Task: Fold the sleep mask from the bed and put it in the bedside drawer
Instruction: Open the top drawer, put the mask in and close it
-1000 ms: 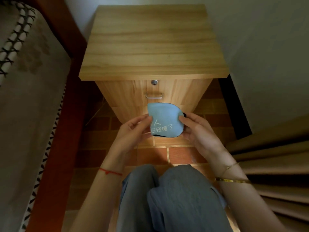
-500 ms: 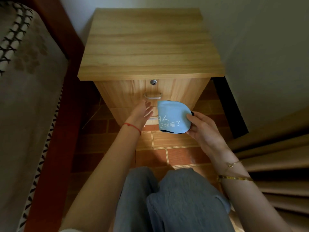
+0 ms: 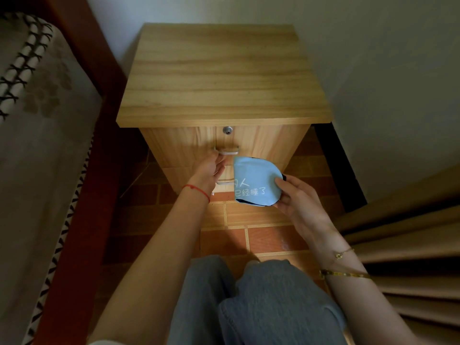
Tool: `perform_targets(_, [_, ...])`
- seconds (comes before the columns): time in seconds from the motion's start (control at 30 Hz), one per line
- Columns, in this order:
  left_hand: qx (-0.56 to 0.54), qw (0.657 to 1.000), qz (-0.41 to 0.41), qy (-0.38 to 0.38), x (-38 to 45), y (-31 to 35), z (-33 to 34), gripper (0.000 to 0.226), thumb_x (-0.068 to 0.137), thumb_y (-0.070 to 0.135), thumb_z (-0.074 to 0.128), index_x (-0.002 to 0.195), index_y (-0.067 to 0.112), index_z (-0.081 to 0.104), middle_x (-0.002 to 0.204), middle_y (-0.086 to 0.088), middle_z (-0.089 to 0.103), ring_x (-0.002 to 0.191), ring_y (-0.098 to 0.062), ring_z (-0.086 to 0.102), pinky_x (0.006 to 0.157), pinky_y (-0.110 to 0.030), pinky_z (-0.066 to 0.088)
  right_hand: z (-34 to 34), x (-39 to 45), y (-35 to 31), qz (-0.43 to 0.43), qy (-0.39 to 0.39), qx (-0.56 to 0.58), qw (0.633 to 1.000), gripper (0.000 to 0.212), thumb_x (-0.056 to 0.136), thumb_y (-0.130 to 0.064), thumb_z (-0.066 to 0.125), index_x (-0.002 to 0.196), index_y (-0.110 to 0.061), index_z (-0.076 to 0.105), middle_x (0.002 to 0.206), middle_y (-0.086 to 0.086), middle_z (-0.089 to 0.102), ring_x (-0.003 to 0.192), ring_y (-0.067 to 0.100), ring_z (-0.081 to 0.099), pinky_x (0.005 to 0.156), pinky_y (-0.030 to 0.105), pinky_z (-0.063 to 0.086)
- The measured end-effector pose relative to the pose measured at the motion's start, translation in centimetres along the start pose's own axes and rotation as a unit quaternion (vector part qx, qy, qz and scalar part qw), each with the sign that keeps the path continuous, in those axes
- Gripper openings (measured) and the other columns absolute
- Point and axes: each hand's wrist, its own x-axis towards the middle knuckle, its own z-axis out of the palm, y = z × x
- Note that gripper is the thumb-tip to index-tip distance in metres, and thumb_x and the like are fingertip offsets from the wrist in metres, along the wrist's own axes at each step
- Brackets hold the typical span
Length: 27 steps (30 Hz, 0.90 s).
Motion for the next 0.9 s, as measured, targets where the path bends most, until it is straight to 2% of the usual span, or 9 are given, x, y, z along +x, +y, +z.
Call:
perform_targets(0.07, [0.002, 1.000, 0.004, 0.003, 0.0, 0.0, 0.0, 0.019, 0.098, 0.023, 0.049, 0.108, 0.010, 0.059, 0.090, 0.003, 0.063, 0.105, -0.011, 0.056, 0.085, -0.021, 0.048, -0.1, -0.3, -0.2, -0.001, -0.001, 0.004, 1.000, 0.015, 0.094, -0.011, 0.054, 0.105, -0.008, 0.064, 0.102, 0.010, 0.071, 0.094, 0.020, 0.070, 0.068, 0.024, 0.058])
perform_targets(0.17, [-0.006, 1.000, 0.016, 0.010, -0.2, -0.3, 0.2, 0.030, 0.098, 0.020, 0.050, 0.124, 0.006, 0.055, 0.106, -0.002, 0.064, 0.105, -0.013, 0.056, 0.100, -0.024, 0.043, -0.3, -0.6, -0.3, -0.001, 0.002, 0.000, 1.000, 0.017, 0.094, -0.011, 0.055, 0.107, -0.007, 0.064, 0.102, 0.010, 0.072, 0.093, 0.020, 0.070, 0.069, 0.024, 0.058])
perform_targets(0.37, [0.003, 0.999, 0.033, 0.015, -1.8, -1.3, 0.7, 0.039, 0.100, 0.017, 0.044, 0.135, 0.000, 0.047, 0.132, -0.011, 0.056, 0.119, -0.016, 0.057, 0.108, -0.023, 0.035, -0.6, -1.3, -0.6, -0.004, 0.003, -0.012, 1.000, 0.014, 0.094, -0.013, 0.055, 0.104, -0.009, 0.065, 0.103, 0.011, 0.072, 0.095, 0.021, 0.070, 0.076, 0.028, 0.059])
perform_targets(0.47, [0.009, 0.999, 0.025, 0.024, -2.9, -1.6, 0.6, 0.038, 0.100, 0.015, 0.045, 0.133, -0.003, 0.048, 0.141, -0.013, 0.052, 0.131, -0.020, 0.049, 0.101, -0.024, 0.038, -0.6, -1.7, -0.6, -0.008, -0.002, -0.017, 1.000, 0.017, 0.094, -0.013, 0.056, 0.107, -0.007, 0.064, 0.105, 0.012, 0.071, 0.096, 0.023, 0.069, 0.078, 0.030, 0.057])
perform_targets(0.53, [0.009, 0.999, 0.020, 0.031, -3.3, -2.0, 0.2, 0.029, 0.099, 0.013, 0.046, 0.122, -0.002, 0.055, 0.134, -0.014, 0.057, 0.121, -0.017, 0.056, 0.097, -0.023, 0.041, -0.5, -2.0, -0.6, -0.008, -0.003, -0.018, 1.000, 0.022, 0.094, -0.014, 0.056, 0.113, -0.004, 0.062, 0.108, 0.013, 0.070, 0.099, 0.024, 0.069, 0.079, 0.030, 0.057])
perform_targets(0.57, [0.008, 0.999, 0.017, 0.038, -3.3, -2.3, -0.1, 0.023, 0.099, 0.012, 0.047, 0.114, -0.001, 0.058, 0.123, -0.012, 0.063, 0.105, -0.014, 0.061, 0.091, -0.021, 0.045, -0.5, -2.2, -0.6, -0.008, -0.005, -0.016, 1.000, 0.024, 0.093, -0.014, 0.056, 0.114, -0.004, 0.061, 0.109, 0.013, 0.070, 0.100, 0.024, 0.069, 0.078, 0.030, 0.057])
perform_targets(0.67, [0.031, 0.997, 0.012, 0.063, -3.4, -3.0, -0.5, 0.018, 0.098, 0.009, 0.046, 0.105, 0.000, 0.060, 0.090, 0.000, 0.062, 0.073, -0.003, 0.054, 0.082, -0.020, 0.048, -0.3, -2.7, -0.6, -0.014, -0.013, -0.017, 1.000, 0.018, 0.093, -0.014, 0.056, 0.108, -0.006, 0.064, 0.107, 0.012, 0.071, 0.098, 0.023, 0.070, 0.079, 0.030, 0.058])
perform_targets(0.8, [0.046, 0.994, 0.029, 0.090, -4.6, -4.6, -1.1, 0.017, 0.088, 0.007, 0.060, 0.072, 0.012, 0.062, 0.078, -0.001, 0.064, 0.076, -0.008, 0.060, 0.084, -0.024, 0.051, -0.2, -3.3, -0.5, -0.018, -0.016, -0.026, 0.999, 0.027, 0.093, -0.015, 0.056, 0.117, -0.003, 0.061, 0.113, 0.015, 0.070, 0.104, 0.025, 0.068, 0.085, 0.035, 0.056])
perform_targets(0.9, [0.021, 0.994, 0.055, 0.095, -5.9, -5.8, -1.9, 0.017, 0.085, 0.006, 0.066, 0.070, 0.012, 0.063, 0.074, -0.004, 0.066, 0.069, -0.012, 0.062, 0.067, -0.024, 0.053, -0.1, -3.7, -0.3, -0.014, -0.015, -0.022, 1.000, 0.031, 0.093, -0.015, 0.058, 0.120, -0.002, 0.058, 0.115, 0.017, 0.069, 0.105, 0.026, 0.068, 0.086, 0.036, 0.055])
